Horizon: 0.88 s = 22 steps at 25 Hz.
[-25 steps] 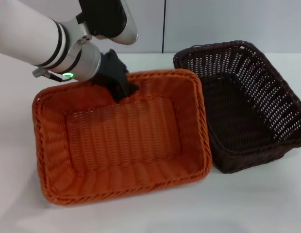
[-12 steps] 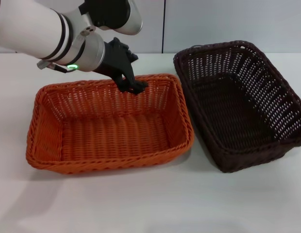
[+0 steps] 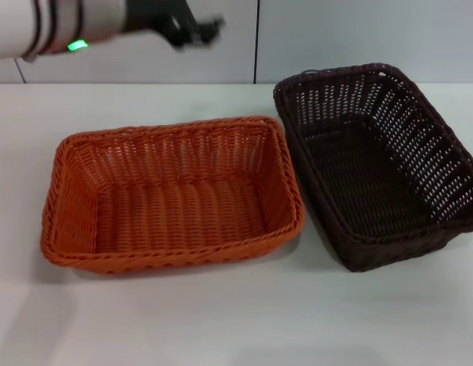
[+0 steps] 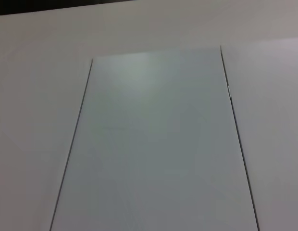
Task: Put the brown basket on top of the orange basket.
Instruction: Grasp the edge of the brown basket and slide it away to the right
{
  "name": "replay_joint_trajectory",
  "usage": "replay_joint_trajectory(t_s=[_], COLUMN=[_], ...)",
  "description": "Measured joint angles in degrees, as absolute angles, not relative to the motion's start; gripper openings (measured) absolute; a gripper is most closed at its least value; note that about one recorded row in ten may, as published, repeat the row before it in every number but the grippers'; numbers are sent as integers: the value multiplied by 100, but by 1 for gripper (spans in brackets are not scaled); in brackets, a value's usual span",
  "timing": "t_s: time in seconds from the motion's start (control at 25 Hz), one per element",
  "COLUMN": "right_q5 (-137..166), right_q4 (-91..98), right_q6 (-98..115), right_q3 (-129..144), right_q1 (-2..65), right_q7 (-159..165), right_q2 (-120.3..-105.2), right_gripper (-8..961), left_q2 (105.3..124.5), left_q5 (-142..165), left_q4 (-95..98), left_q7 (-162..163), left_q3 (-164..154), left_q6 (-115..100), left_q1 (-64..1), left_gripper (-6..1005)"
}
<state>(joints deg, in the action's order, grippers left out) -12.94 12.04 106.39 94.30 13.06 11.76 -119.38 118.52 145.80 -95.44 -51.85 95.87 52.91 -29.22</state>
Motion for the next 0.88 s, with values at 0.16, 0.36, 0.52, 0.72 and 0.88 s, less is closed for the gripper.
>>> replay_joint_trajectory(t_s=[0.16,0.36,0.52,0.72,0.88], right_q5=[-1306,-1309,-1307,-1313,-1319], right_q4=[1185,1183,1199,1219,1229], right_q6=[10617,10499,10277,10196,10208], right_q3=[9431,9435,9438,9405,9389], right_q1=[1336,1415,1478,1512,1499], right_q7=[1175,1172,1170,1168,1168], right_q2=[-11941,-11934,-11935,-11935,-11941], right_gripper=[823,823,823,823,823], left_q2=[11836,11815,11812,11815,11812], left_q5=[14400,14112,14112,14098,14107], left_q4=[-9903,-9509,-8936,-7959,-6542], left_q7=[-4729,-4674,-4523,-3631,-2219], left_q3=[9094,7915,7393,7155,7193], left_q6=[2866,-1153,-2797,-4163,-5387], left_q1=[-1821,-423,-71,123,83], left_gripper=[784,785,785,785,785])
